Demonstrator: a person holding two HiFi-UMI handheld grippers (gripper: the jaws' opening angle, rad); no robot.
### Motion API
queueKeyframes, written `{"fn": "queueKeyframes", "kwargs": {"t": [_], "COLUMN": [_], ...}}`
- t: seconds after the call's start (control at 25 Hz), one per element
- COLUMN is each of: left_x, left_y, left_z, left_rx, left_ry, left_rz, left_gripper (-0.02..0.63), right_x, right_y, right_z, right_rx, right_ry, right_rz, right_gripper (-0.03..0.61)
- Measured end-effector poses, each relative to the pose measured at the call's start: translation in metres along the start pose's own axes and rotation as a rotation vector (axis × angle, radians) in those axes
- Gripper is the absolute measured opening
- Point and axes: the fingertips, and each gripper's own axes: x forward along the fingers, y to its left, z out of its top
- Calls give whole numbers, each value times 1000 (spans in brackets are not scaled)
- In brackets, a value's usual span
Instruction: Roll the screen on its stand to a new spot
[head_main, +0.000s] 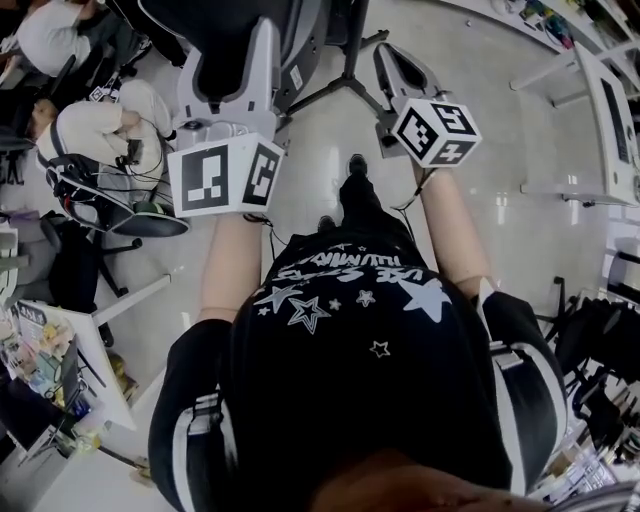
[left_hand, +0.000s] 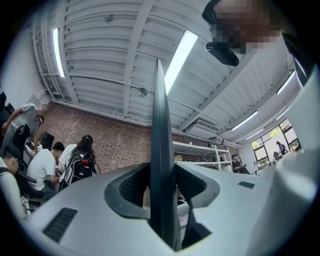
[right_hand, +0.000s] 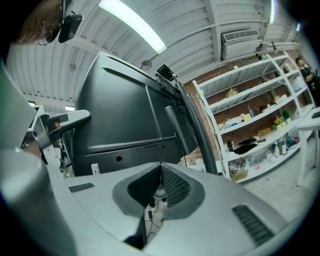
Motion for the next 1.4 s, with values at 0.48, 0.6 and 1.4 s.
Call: {"fn": "queueKeyframes", "kwargs": {"t": [0.48,0.6,1.4], "left_x": [-43,-45,-57], "left_y": [-35,-35,-28], "left_z": [15,16,14], "left_rx": [10,22,164], "left_ry": [-9,-3,74], "left_rz": [-6,15,142], "left_gripper": [193,193,196], "right_x": [-39,-46,-157], "right_y": [9,7,-19], "right_z": [-2,5,20], "right_rx": [-11,-10,0], "right_ry": [-3,-16,-23], "right_rz": [28,46,41], "right_gripper": [8,8,8]}}
